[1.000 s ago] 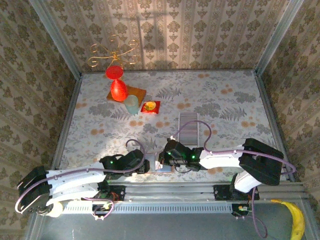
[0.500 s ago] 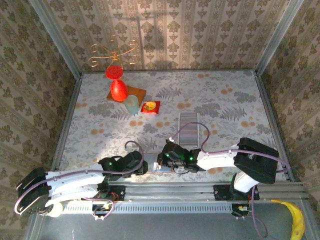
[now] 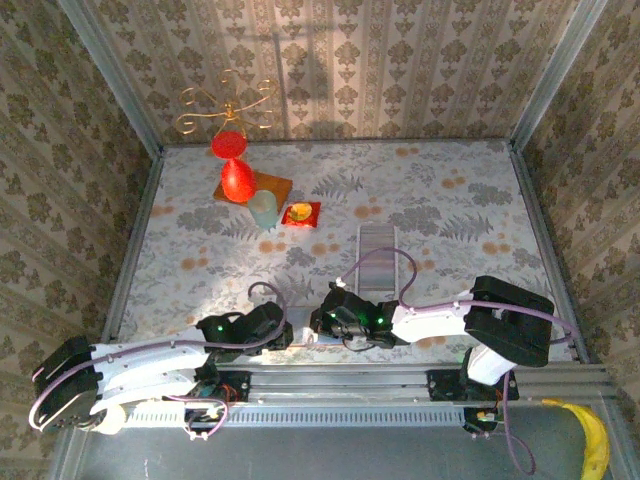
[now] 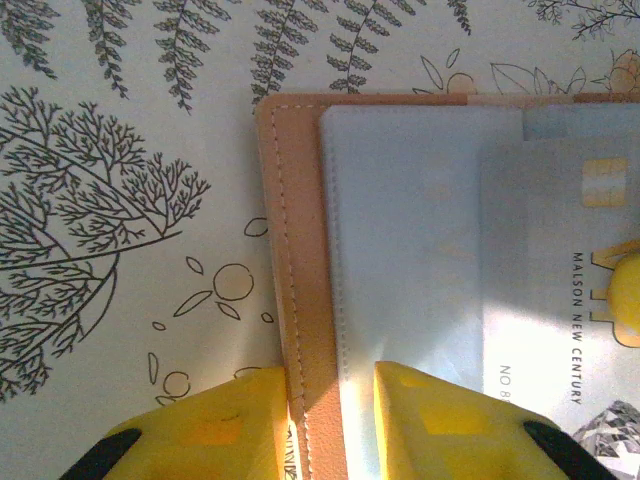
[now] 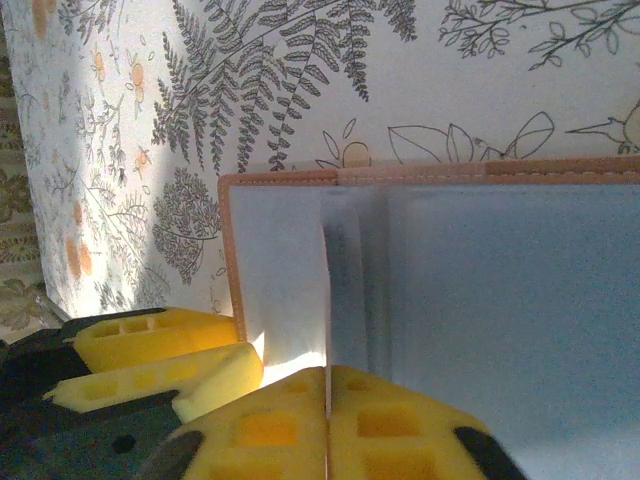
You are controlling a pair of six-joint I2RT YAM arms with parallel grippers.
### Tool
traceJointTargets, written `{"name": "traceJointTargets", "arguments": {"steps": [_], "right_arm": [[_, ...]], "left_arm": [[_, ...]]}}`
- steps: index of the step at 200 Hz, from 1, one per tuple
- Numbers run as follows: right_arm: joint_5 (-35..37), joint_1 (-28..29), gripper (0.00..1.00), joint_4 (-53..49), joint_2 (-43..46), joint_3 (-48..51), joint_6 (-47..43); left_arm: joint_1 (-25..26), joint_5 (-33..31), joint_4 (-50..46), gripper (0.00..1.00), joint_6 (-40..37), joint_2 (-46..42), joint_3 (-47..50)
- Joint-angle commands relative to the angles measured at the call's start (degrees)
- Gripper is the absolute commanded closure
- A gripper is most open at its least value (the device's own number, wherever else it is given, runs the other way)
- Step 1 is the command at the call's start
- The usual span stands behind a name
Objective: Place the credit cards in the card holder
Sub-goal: Insert the credit card into the card slot.
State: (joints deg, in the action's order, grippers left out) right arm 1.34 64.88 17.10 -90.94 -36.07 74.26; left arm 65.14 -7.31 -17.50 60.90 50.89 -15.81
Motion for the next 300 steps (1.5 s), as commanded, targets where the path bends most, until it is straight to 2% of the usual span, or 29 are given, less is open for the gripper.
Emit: {"name": "traceJointTargets", "arguments": {"steps": [1,14,33,61,110,148,198,249,300], "right_arm": [[2.7,0.3,0.73,-0.3,-0.8,-0.5,0.2],[3.7,0.3,0.68,-2.6,-0.2,-0.9,-0.4],[4.7,0.3,0.55,-6.4,0.7,-1.9,-2.0],[5.6,0.3,0.51,-11.5,1.5,-3.3,-4.3],[4.4,0.3,0.62,-12.1,0.2,-5.0,-5.1],[2.4,0.5,0.66,-10.5,-2.7,-7.7,-5.4],[1.7,0.8,0.67,-10.9,-4.3,-9.6,-5.6],[5.2,0.8,0.63,-15.5,-1.5,-8.0,-5.8],[3.8,1.2,0.81,-13.1,-2.2,-7.2,-4.7]], "left_arm": [[-0.2,1.0,0.0,0.73,1.1,-0.1,1.1],[-0.2,1.0,0.1,0.74,1.2,-0.1,1.1],[-0.2,1.1,0.1,0.74,1.2,-0.3,1.1],[-0.1,1.1,0.1,0.75,1.2,-0.4,1.2],[0.0,1.1,0.3,0.77,1.3,-0.2,1.0],[0.0,1.2,0.4,0.78,1.4,0.1,1.0],[0.0,1.1,0.4,0.78,1.4,0.0,0.8],[0.0,1.2,0.4,0.78,1.2,0.0,0.9],[0.1,1.1,0.7,0.79,1.4,-0.1,1.0]]}}
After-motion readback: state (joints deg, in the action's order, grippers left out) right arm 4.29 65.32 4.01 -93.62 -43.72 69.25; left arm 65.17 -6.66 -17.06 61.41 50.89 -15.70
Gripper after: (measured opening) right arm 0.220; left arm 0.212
